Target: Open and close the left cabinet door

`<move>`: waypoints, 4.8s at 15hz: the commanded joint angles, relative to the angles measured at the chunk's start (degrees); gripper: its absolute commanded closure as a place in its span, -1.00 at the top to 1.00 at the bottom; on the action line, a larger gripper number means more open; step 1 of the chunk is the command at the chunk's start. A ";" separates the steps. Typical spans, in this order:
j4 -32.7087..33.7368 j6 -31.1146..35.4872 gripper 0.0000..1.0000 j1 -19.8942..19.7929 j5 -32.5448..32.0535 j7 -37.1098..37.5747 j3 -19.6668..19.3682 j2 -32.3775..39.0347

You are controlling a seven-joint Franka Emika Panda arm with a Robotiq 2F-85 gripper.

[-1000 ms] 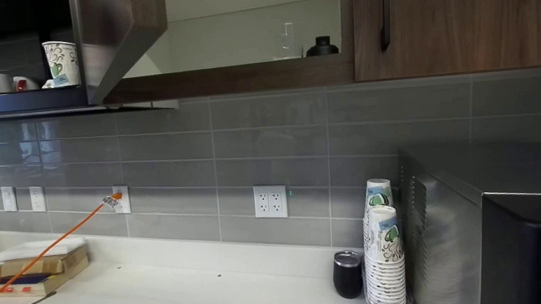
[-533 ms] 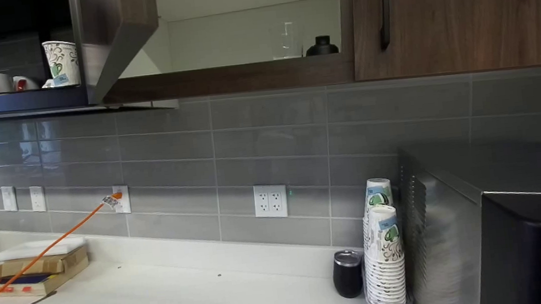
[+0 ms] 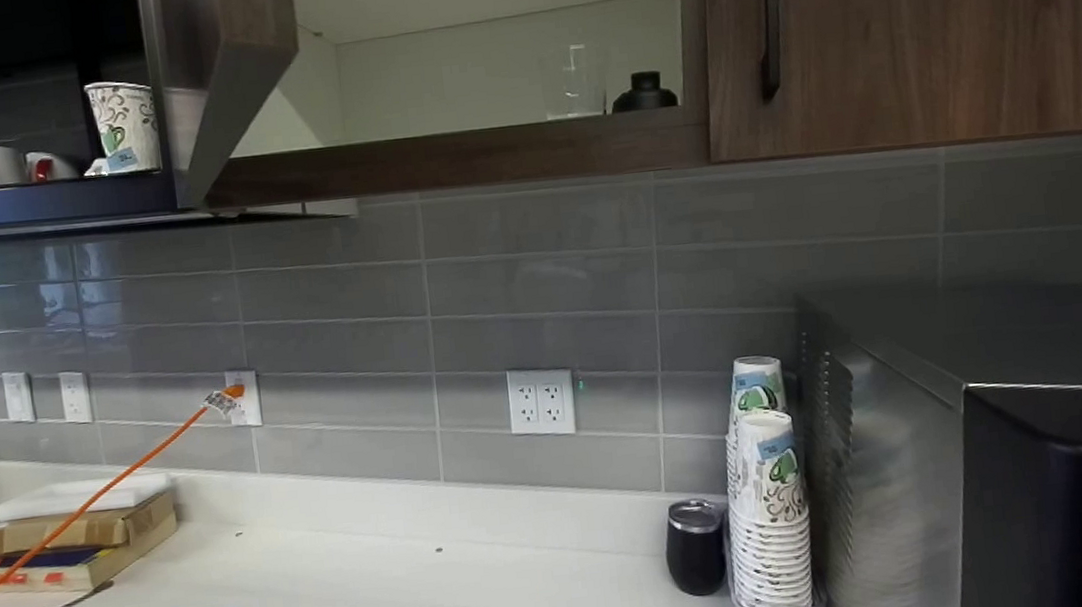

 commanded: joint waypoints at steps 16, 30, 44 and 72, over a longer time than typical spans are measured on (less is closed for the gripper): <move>6.11 2.27 -0.93 16.33 -0.28 9.91 -4.02 11.26; 14.84 15.71 -0.93 18.75 3.23 10.39 -8.42 28.12; 28.70 16.34 -0.93 21.29 12.49 3.91 -10.92 45.77; 41.18 11.61 0.84 21.58 25.94 -11.58 -12.09 55.82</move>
